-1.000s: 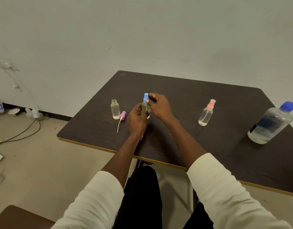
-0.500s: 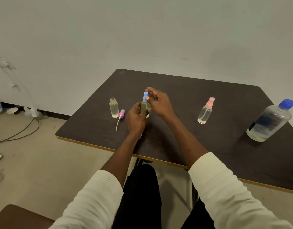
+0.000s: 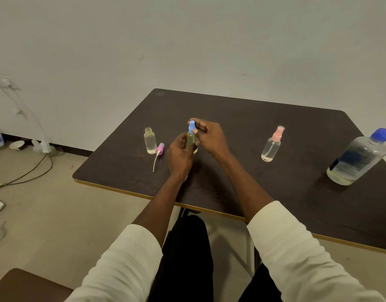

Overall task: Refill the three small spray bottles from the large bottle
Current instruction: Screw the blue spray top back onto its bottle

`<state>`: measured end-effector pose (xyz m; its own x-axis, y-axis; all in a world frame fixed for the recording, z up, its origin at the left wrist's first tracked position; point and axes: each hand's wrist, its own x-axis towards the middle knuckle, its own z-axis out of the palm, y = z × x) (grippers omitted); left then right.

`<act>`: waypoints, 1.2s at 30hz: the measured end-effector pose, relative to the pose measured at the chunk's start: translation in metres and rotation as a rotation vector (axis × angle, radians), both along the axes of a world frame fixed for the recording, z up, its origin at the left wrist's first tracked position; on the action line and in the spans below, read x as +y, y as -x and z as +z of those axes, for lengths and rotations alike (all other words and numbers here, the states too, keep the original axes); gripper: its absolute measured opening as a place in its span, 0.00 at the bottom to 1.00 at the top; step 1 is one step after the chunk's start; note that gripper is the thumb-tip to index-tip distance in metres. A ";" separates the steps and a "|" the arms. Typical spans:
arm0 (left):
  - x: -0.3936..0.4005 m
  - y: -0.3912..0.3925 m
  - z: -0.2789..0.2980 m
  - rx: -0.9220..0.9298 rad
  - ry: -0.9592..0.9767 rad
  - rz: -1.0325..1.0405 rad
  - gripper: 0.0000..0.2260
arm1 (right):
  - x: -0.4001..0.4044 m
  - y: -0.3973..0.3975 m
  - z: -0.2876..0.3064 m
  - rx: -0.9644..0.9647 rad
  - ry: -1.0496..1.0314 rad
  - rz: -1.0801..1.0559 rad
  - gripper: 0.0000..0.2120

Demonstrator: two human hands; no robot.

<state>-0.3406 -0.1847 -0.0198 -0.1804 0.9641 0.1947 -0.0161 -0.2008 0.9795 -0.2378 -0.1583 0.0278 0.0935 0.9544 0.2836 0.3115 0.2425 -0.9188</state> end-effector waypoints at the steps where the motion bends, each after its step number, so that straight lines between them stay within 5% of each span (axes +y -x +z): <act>1: 0.000 0.000 0.000 -0.001 0.003 0.003 0.12 | -0.001 0.000 0.000 0.008 -0.020 -0.035 0.15; 5: 0.000 -0.001 0.000 0.037 0.022 0.039 0.12 | 0.000 0.001 -0.005 0.030 -0.035 -0.106 0.10; 10: 0.001 0.000 -0.001 0.051 0.000 0.003 0.09 | 0.003 0.000 -0.006 0.006 0.029 0.011 0.22; 17: 0.002 -0.001 -0.002 0.054 -0.029 0.010 0.10 | 0.004 0.001 -0.013 0.064 -0.021 -0.114 0.09; 23: 0.001 0.000 -0.002 0.067 -0.040 -0.006 0.10 | 0.005 -0.001 -0.007 0.013 0.020 0.003 0.18; 30: 0.002 0.000 -0.001 0.065 -0.040 0.003 0.15 | 0.002 0.001 -0.007 0.057 -0.036 -0.112 0.07; 36: 0.000 0.000 -0.001 0.066 -0.031 -0.006 0.10 | 0.004 0.001 -0.009 -0.022 0.027 -0.042 0.15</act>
<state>-0.3404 -0.1845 -0.0204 -0.1608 0.9584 0.2360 0.0470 -0.2314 0.9717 -0.2390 -0.1540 0.0192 0.1274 0.9571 0.2604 0.3411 0.2042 -0.9176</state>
